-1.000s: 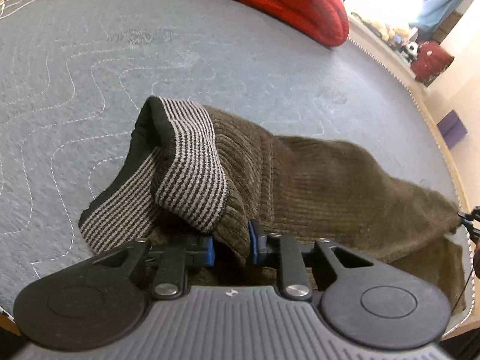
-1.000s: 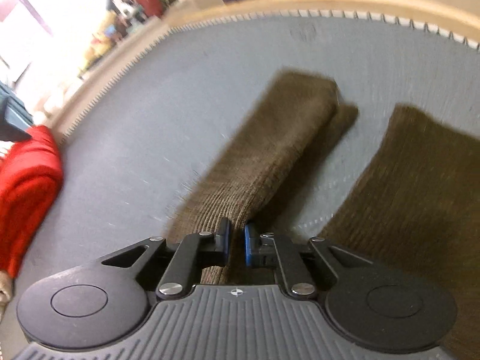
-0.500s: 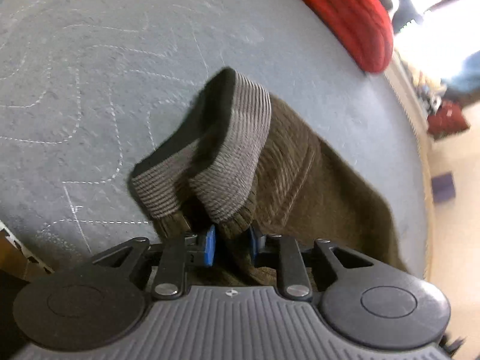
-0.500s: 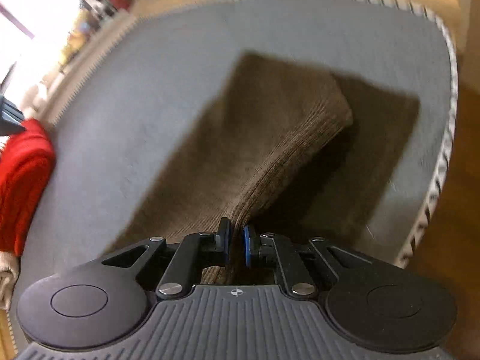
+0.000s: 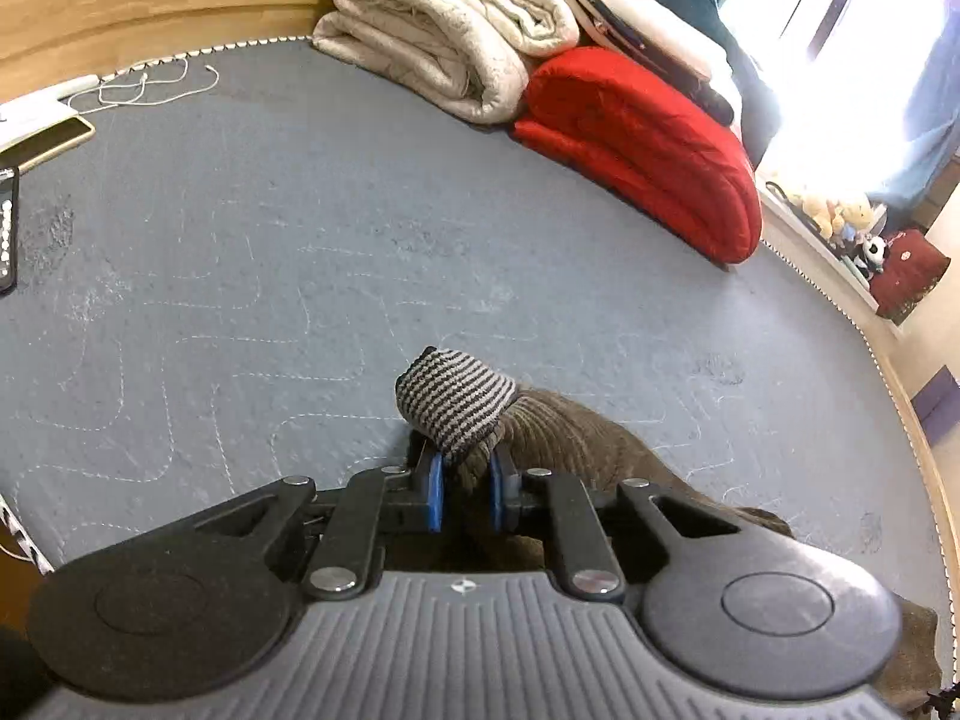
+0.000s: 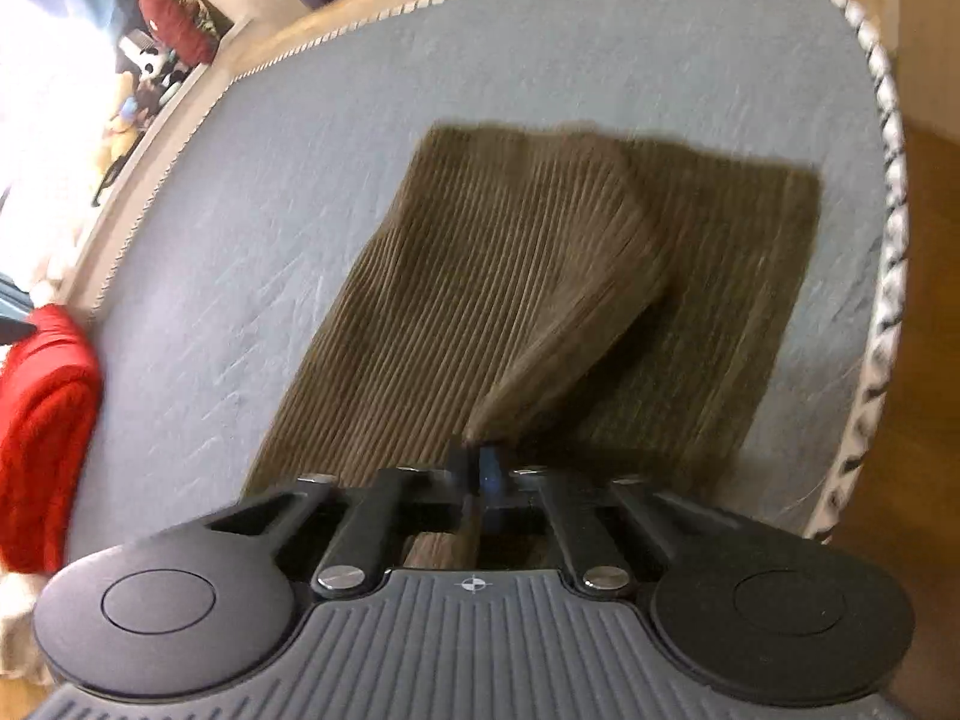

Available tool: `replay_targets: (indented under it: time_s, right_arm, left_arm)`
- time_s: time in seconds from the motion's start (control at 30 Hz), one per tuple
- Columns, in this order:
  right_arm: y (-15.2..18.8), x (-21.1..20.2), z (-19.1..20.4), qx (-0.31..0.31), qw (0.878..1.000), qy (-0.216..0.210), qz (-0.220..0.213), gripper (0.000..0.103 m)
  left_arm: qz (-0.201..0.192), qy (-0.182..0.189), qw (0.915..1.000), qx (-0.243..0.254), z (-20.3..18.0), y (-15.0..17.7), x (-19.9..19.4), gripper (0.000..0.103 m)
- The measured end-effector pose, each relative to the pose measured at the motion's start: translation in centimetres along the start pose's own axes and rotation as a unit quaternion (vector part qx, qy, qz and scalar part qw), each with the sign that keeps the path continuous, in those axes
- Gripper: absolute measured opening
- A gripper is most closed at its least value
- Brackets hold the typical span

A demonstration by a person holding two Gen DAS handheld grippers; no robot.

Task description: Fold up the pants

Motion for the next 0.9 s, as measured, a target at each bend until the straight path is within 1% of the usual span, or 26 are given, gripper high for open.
replay_targets:
  time_s: [0.07,0.13,0.17,0.23,0.27,0.3,0.33,0.37,0.4,0.43,0.47,0.5,0.53,0.57,0.6,0.67,0.7,0.73,0.77,0.8,0.83,0.9]
  right_arm:
    - [0.1,-0.6,0.1,-0.01,1.0,0.013,-0.007,0.002]
    - [0.7,-0.9,-0.2,-0.025,0.999,0.043,0.007,0.002]
    - [1.0,-0.9,-1.0,-0.015,0.998,0.065,0.02,0.002]
    - [1.3,-0.9,-2.5,0.002,0.995,0.092,0.037,0.001]
    - [1.4,-1.1,-2.7,0.001,0.993,0.11,0.034,0.0]
    - [1.1,-1.4,-3.0,-0.005,0.991,0.13,0.019,0.0]
    - [0.6,-2.0,-3.5,0.007,0.992,0.13,0.001,0.0]
    - [0.0,-2.3,-4.3,0.04,0.993,0.109,-0.015,0.004]
    - [-0.5,-2.6,-5.1,0.073,0.993,0.088,-0.025,0.004]
    - [-0.9,-2.6,-5.8,0.097,0.992,0.075,-0.032,0.004]
    - [-1.6,-2.4,-6.3,0.113,0.991,0.067,-0.038,0.005]
    - [-1.9,-2.2,-6.7,0.128,0.989,0.058,-0.043,0.007]
    - [-2.3,-1.8,-7.2,0.143,0.987,0.049,-0.045,0.012]
    - [-2.6,-1.5,-7.8,0.159,0.985,0.041,-0.045,0.017]
    - [-2.9,-1.0,-8.3,0.175,0.983,0.035,-0.045,0.02]
    - [-3.2,-0.2,-9.0,0.199,0.979,0.029,-0.043,0.029]
    - [-3.4,0.5,-9.2,0.21,0.977,0.025,-0.038,0.031]
    - [-3.5,1.1,-9.4,0.218,0.975,0.023,-0.03,0.036]
    - [-3.5,1.9,-9.5,0.225,0.974,0.026,-0.021,0.039]
    - [-3.5,2.7,-9.7,0.232,0.972,0.029,-0.013,0.04]
    - [-3.5,3.3,-9.7,0.237,0.971,0.029,-0.011,0.041]
    - [-3.7,4.3,-9.4,0.238,0.971,0.021,-0.012,0.043]
  left_arm:
    - [0.058,-0.014,0.9978,0.028,0.0,1.3,1.6,0.018]
    - [0.104,-0.044,0.9929,0.037,0.6,2.9,2.8,0.022]
    - [0.11,-0.052,0.9921,0.031,0.9,3.1,3.0,0.026]
    - [0.106,-0.06,0.9921,0.029,0.9,3.0,2.9,0.03]
    - [0.098,-0.066,0.9922,0.04,0.7,2.8,2.6,0.039]
    - [0.086,-0.08,0.9914,0.057,0.3,2.8,2.3,0.056]
    - [0.069,-0.1,0.9891,0.084,-0.6,2.7,1.7,0.064]
    - [0.049,-0.121,0.9854,0.109,-1.2,2.6,1.2,0.077]
    - [0.02,-0.144,0.9794,0.14,-2.2,2.5,0.5,0.079]
    - [-0.01,-0.161,0.9731,0.165,-3.2,2.3,-0.3,0.079]
    - [-0.038,-0.171,0.9675,0.183,-4.0,2.1,-1.0,0.079]
    - [-0.064,-0.17,0.9642,0.193,-5.0,1.6,-1.6,0.08]
    - [-0.085,-0.156,0.9639,0.198,-5.9,1.3,-2.2,0.08]
    - [-0.099,-0.13,0.9659,0.201,-6.9,1.2,-2.7,0.08]
    - [-0.103,-0.101,0.9685,0.203,-7.8,1.2,-2.8,0.08]
    - [-0.089,-0.024,0.9735,0.209,-9.8,1.8,-2.9,0.08]
    - [-0.073,0.013,0.9746,0.211,-10.7,2.3,-2.9,0.08]
    - [-0.055,0.046,0.974,0.215,-11.6,2.9,-2.8,0.08]
    - [-0.038,0.074,0.9713,0.223,-12.6,3.6,-2.8,0.08]
    - [-0.025,0.099,0.9674,0.232,-13.4,4.3,-2.8,0.08]
    - [-0.005,0.131,0.9613,0.243,-14.6,5.3,-2.8,0.079]
    - [0.028,0.177,0.9511,0.252,-16.0,6.7,-2.7,0.08]
Point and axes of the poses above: each gripper's, at about its wrist camera, not at the fingertips, and x roughly the way its jaws point, z to its left, y to its underside, the point moved 2 cm from there along x, roughly the way its jaws point, and after that the axes turned 13 degrees about -z, right-handed, at the moved point
